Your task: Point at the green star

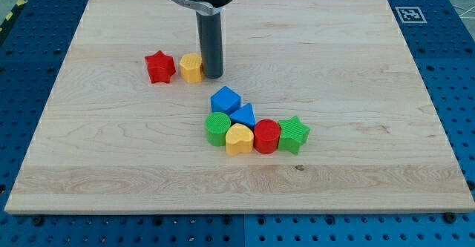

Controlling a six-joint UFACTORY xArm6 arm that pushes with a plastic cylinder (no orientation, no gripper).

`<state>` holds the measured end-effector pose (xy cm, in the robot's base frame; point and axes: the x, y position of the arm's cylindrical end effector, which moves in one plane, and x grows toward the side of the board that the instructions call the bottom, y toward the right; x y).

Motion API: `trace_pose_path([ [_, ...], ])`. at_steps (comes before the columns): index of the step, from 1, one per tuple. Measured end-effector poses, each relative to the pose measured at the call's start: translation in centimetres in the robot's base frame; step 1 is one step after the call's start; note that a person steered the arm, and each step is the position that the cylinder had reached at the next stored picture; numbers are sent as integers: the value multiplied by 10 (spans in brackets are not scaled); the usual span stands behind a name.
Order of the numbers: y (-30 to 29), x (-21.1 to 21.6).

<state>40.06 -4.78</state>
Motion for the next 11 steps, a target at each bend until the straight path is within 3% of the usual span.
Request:
trace_pose_path([
  [4,-10,-3],
  [8,142,43],
  [9,178,61],
  [11,188,152],
])
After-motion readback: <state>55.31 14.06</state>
